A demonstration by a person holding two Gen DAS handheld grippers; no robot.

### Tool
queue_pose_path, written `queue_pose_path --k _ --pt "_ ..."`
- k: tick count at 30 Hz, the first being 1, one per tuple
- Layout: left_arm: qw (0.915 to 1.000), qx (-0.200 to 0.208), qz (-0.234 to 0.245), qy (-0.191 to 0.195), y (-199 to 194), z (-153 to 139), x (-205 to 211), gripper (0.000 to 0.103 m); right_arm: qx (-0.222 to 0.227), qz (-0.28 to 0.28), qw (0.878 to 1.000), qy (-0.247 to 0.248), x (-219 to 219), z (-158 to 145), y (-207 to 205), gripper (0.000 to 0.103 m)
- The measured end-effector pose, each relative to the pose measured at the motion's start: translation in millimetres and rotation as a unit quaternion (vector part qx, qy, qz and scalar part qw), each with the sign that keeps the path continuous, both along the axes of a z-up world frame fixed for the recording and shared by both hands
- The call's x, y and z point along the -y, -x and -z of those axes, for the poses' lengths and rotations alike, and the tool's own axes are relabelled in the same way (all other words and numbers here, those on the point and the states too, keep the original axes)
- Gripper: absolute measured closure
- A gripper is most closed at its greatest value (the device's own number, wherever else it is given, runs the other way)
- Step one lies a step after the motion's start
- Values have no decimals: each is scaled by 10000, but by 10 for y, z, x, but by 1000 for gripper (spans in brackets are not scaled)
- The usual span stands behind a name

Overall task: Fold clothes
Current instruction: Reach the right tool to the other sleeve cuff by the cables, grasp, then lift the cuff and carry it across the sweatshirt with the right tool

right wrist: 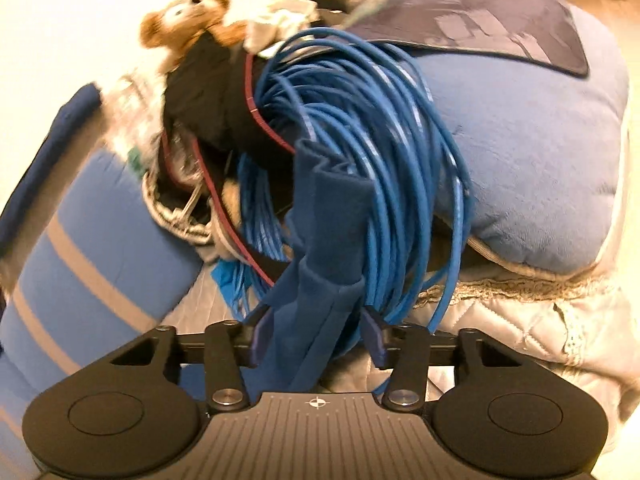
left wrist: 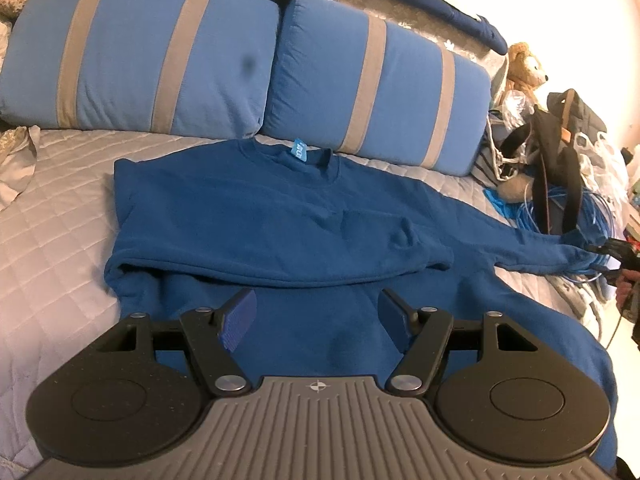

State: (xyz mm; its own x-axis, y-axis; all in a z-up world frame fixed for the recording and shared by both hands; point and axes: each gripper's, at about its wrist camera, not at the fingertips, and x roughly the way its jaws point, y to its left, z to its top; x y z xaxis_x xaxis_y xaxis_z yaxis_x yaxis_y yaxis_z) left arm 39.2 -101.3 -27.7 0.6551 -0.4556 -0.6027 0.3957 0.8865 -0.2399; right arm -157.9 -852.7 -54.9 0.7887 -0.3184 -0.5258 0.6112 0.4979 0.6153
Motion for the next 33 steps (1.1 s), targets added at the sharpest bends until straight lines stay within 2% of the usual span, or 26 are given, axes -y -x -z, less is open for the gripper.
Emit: queue_pose_path --k 3,5,7,12,16,21,27,33 --pt "10000 0 2 23 2 1 -3 36 113 220 9993 -287 67 67 -20 58" --pt "10000 -7 11 36 0 2 -4 36 210 280 9984 -444 92 102 -29 65" --pt "10000 -15 19 50 -3 3 -6 36 200 307 9984 -427 113 118 -60 79" --pt "10000 -13 7 78 -1 2 -8 36 1 326 9989 -349 129 118 -144 92" --pt "10000 -31 -16 89 -1 1 -6 36 -98 76 9999 69 -9 -66 -239 93" --pt "9999 -79 6 130 -14 7 -24 36 -45 -512 9978 407 -257 -316 -417 93" --pt "9998 -77 -16 166 -4 13 -38 36 130 -1233 9913 432 -595 -464 -697 94" --pt "10000 -20 -14 -37 16 12 36 36 328 -1870 9810 409 -1015 -554 -955 94"
